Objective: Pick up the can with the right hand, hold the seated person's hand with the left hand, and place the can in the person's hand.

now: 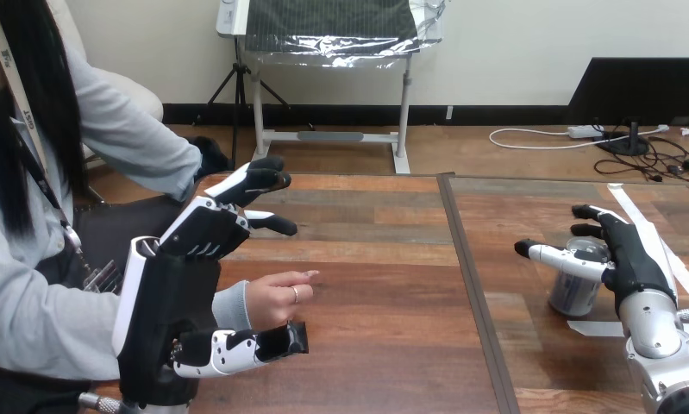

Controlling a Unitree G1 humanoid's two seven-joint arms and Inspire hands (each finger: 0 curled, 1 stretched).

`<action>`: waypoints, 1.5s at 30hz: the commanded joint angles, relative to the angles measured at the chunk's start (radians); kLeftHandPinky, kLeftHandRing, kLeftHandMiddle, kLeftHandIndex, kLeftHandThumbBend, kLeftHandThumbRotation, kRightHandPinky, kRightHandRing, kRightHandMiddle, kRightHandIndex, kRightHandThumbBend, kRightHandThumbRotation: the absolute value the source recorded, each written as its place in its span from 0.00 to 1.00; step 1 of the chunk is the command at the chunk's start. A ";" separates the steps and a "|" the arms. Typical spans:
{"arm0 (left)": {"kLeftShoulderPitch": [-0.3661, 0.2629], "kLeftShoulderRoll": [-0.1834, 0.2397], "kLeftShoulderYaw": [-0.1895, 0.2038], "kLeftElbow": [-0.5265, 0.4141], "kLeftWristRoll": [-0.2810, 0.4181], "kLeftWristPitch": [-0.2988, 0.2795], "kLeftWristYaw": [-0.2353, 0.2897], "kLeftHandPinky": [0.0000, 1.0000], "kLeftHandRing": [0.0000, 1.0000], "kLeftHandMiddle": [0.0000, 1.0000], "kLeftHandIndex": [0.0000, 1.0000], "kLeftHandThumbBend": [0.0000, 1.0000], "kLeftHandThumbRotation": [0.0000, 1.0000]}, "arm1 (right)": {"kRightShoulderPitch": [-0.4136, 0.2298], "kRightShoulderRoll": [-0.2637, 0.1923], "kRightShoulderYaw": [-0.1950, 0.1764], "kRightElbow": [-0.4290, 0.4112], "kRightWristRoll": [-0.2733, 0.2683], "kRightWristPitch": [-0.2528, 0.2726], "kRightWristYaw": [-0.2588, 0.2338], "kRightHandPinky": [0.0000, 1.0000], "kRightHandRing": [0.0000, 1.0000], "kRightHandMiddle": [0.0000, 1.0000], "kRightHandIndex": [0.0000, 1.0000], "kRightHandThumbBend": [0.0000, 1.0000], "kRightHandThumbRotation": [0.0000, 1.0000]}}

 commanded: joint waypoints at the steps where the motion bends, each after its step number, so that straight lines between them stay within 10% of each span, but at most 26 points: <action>1: -0.033 0.008 -0.006 -0.050 -0.006 0.007 -0.005 0.60 0.81 0.84 0.76 1.00 0.39 | -0.072 0.007 -0.008 -0.006 0.010 -0.024 -0.029 0.55 0.66 0.73 0.75 1.00 0.12; 45: -0.041 0.006 0.009 -0.055 0.020 0.032 0.013 0.61 0.82 0.84 0.74 1.00 0.43 | -0.077 0.009 -0.002 -0.018 0.011 -0.044 -0.095 0.47 0.49 0.52 0.54 0.84 0.00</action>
